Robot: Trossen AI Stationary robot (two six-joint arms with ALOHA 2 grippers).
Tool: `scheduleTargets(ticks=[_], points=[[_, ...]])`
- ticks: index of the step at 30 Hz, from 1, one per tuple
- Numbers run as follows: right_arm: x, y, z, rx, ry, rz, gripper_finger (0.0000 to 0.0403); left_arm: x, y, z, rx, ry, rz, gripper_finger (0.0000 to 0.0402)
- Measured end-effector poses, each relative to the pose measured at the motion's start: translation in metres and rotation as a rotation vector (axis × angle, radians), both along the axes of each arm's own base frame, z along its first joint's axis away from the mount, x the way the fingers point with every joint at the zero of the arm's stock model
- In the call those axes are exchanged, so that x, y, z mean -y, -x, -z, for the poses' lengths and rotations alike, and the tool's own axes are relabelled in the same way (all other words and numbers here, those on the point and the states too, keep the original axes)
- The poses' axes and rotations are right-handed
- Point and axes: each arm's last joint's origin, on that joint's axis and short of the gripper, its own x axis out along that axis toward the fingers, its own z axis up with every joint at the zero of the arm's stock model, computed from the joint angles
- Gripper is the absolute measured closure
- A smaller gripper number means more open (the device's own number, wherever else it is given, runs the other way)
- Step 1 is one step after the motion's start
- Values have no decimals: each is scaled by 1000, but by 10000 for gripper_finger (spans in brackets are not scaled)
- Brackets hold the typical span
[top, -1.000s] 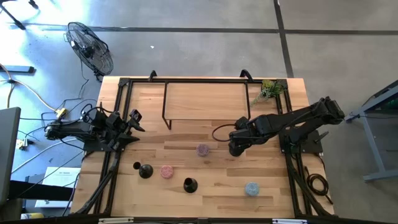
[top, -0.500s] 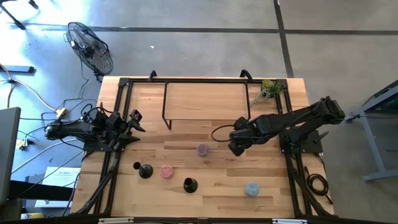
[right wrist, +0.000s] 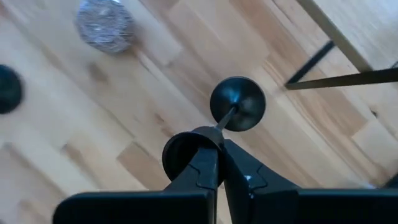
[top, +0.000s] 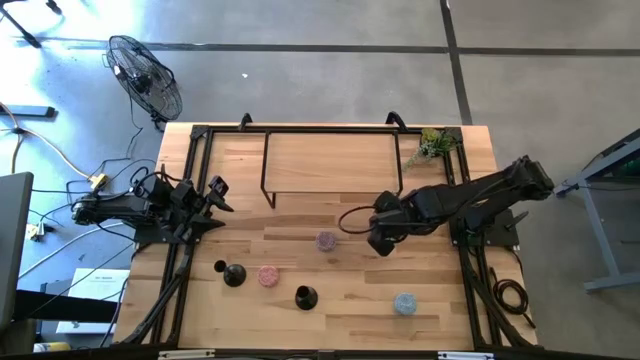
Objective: Pick & Place candle stick holders
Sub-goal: Put the top black candle holder on the shelf
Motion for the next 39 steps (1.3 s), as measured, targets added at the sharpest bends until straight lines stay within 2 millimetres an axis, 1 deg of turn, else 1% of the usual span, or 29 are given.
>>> scheduleTargets(ticks=[6, 12, 19, 23, 28, 32, 37, 39], points=[[-2, -4, -29, 92, -33, -57, 402, 0, 0, 0, 0, 1, -1, 222], [-2, -5, -69, 226, -54, -110, 402, 0, 0, 0, 0, 1, -1, 222], [0, 1, -115, 385, -63, -172, 402, 0, -1, 2, -19, 0, -2, 222], [6, 7, -139, 468, -19, -190, 403, 0, -2, 5, -61, 0, -3, 222], [25, 17, -164, 522, 30, -176, 403, 0, -3, 8, -85, -1, -4, 222], [49, 28, -178, 527, 67, -114, 403, 0, -3, 8, -92, -1, -3, 222], [83, 38, -188, 523, 108, -20, 403, 0, -4, 11, -107, -30, -14, 222], [95, 40, -190, 530, 98, -12, 403, 0, -4, 11, -109, -33, -15, 222]])
